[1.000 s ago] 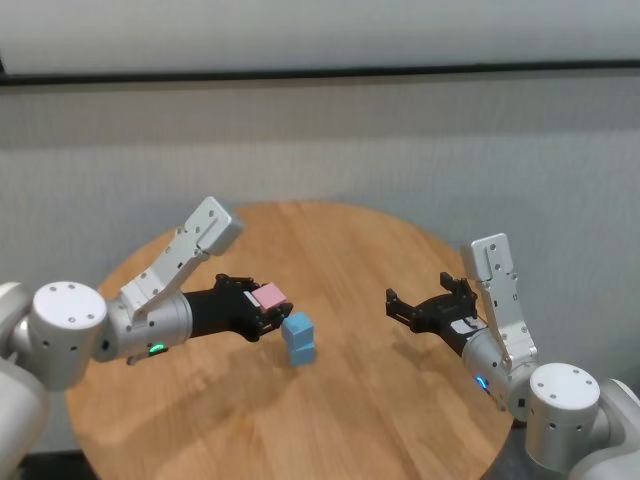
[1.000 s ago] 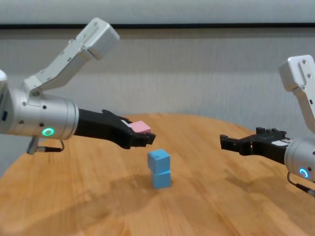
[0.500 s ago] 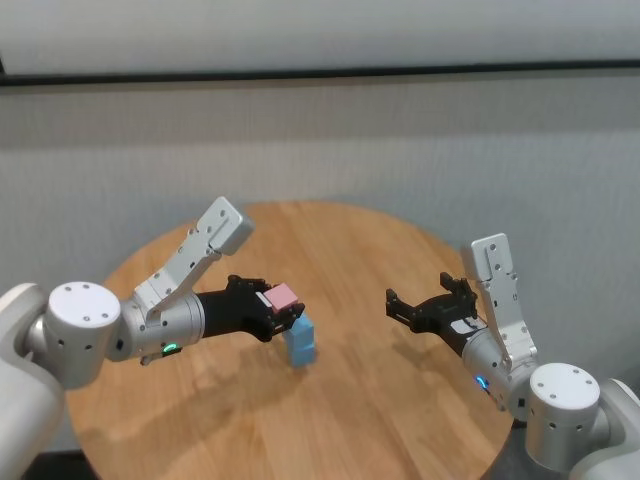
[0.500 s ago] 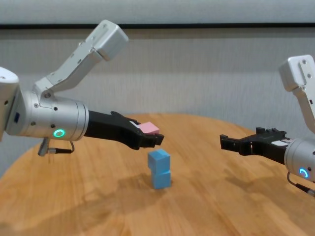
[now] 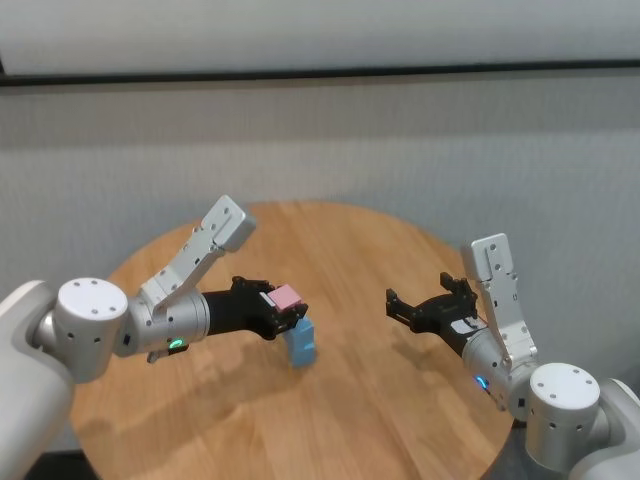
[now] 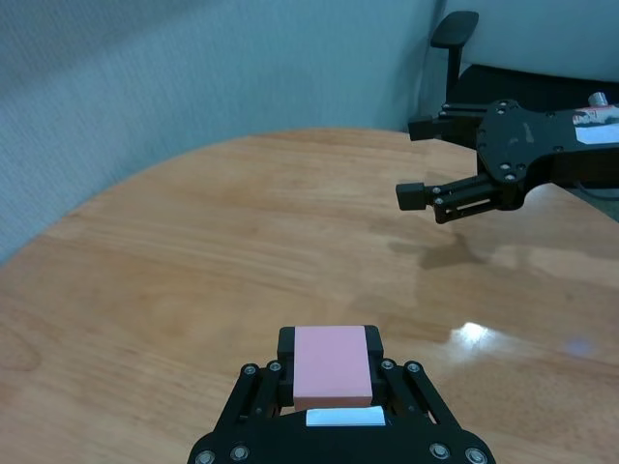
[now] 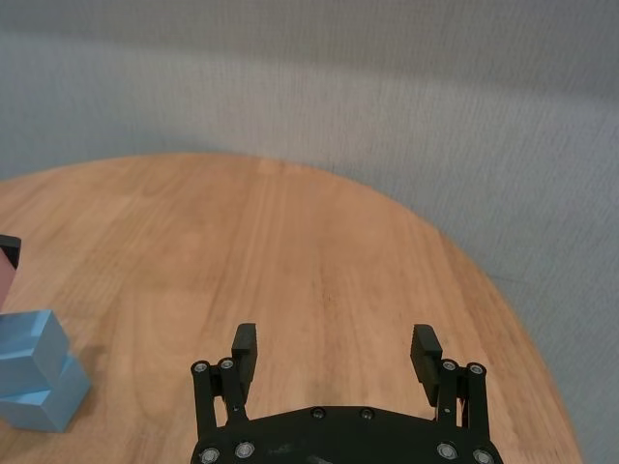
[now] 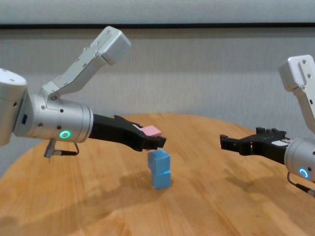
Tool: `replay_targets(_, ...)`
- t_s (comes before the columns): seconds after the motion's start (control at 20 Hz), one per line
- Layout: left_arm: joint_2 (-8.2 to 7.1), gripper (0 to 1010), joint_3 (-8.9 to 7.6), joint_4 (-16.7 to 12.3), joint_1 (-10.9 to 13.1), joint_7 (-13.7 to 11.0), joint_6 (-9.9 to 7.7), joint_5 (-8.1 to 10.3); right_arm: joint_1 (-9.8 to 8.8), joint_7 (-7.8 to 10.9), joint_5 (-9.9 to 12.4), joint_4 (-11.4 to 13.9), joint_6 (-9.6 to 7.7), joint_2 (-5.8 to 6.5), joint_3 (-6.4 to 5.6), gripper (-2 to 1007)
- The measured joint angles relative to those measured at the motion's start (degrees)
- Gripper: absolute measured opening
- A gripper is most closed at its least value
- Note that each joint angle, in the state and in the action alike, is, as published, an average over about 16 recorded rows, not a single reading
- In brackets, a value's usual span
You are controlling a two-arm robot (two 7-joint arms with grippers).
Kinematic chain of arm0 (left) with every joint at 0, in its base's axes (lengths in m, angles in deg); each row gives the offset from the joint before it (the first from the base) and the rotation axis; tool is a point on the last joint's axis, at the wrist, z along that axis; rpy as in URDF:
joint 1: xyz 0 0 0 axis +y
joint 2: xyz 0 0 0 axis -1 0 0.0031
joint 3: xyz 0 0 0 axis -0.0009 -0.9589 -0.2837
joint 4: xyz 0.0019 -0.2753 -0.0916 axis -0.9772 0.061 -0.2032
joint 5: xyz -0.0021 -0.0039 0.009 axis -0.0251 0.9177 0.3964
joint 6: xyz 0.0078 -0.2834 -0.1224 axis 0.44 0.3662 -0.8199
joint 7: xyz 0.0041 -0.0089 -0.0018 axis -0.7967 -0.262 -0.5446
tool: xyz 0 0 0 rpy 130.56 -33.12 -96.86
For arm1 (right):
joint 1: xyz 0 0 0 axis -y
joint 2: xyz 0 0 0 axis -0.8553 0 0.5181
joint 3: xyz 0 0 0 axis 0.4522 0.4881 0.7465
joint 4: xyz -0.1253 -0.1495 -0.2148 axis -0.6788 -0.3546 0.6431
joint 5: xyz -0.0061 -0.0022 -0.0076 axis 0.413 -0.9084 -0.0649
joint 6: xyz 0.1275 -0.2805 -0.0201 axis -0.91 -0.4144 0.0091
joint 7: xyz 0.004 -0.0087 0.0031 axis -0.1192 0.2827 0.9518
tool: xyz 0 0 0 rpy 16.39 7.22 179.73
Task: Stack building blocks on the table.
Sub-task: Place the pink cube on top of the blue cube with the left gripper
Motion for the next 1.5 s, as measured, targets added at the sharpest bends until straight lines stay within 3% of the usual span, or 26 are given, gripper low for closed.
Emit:
replay_targets(0.5, 1.21, 396, 0.4, 2.01, -1.11, -0.05, 0.04, 0.43, 0.0, 0.0, 0.0, 0.0, 0.0, 0.0, 0.0, 1004)
replay_targets(1.5, 2.15, 396, 0.81, 3.71, -1.81, 0.0, -0.45, 0.53, 0.0, 0.0, 0.0, 0.0, 0.0, 0.0, 0.0, 1005)
